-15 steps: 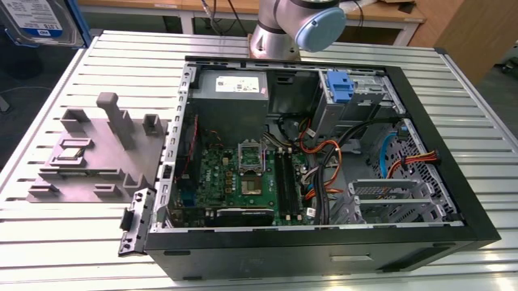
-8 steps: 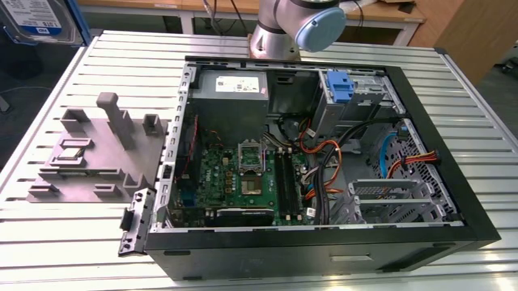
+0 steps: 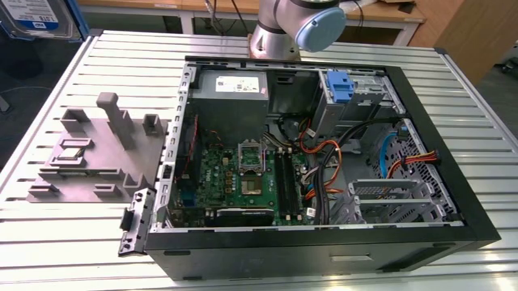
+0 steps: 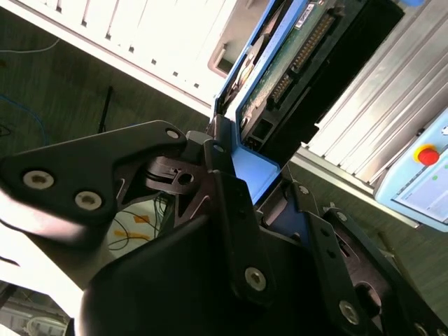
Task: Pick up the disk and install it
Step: 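Pick up the disk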
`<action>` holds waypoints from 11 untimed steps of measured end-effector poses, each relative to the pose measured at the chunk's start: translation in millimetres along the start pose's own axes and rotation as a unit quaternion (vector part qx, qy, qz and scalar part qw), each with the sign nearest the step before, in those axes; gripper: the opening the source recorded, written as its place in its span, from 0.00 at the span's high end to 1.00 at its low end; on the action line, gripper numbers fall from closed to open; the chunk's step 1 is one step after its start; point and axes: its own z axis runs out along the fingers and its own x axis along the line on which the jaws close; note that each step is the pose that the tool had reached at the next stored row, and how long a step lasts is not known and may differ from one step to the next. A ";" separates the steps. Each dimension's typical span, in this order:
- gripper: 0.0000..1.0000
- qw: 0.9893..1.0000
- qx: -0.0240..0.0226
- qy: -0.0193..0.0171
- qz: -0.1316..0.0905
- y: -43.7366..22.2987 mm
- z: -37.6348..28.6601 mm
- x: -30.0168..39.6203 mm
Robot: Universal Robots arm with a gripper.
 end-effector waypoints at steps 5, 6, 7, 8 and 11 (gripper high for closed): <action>0.63 1.000 0.000 0.000 0.000 0.0 -0.1 2.4; 0.63 1.000 0.000 0.000 0.000 0.0 -0.2 3.2; 0.63 1.000 0.000 0.000 0.000 0.0 -0.2 3.9; 0.63 1.000 0.000 0.000 0.000 0.0 -0.3 4.7; 0.63 1.000 0.000 0.000 0.000 -0.1 -0.3 6.4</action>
